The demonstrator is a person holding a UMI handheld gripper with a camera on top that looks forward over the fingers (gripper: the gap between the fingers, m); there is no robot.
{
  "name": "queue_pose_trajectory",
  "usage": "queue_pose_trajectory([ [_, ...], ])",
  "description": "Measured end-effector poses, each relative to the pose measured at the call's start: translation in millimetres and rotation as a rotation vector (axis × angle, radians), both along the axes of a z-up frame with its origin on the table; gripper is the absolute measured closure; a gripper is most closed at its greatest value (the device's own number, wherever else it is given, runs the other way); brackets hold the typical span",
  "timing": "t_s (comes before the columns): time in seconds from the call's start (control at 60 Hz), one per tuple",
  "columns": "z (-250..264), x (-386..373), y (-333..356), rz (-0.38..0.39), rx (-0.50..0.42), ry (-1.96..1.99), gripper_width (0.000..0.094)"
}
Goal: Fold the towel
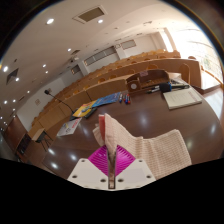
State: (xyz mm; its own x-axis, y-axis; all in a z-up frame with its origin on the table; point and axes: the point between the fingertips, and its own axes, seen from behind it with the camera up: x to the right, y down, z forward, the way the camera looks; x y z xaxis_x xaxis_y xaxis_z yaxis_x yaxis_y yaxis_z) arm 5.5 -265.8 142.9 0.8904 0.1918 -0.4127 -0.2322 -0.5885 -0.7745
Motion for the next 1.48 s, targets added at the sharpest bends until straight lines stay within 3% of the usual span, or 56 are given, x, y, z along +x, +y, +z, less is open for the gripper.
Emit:
queue_pose_trajectory([
  [0.083,4,35,9,-0.038,0.005,0.018,0.0883],
  [0.183,-31,89,25,-0.127,-0.05,-0.041,0.0874],
  [0.3,-84,147,34,-0.208,-0.118,-0.114,0.0779],
  [0.35,-101,171,36,-0.238,-0.129,-0.155,0.0671],
  [0.417,-107,202,34,-0.296,-0.133,-0.245,0.0445],
  [0.55,-78,235,22,-0.389,-0.081,-0.377,0.0072],
  [0.75,-24,207,-17,-0.382,-0.051,-0.455,0.0091],
  [0.917,-2,166,-55,-0.352,-0.088,-0.484,0.0086],
  [1.483,11,134,-88,-0.349,-0.071,-0.554,0.0086],
])
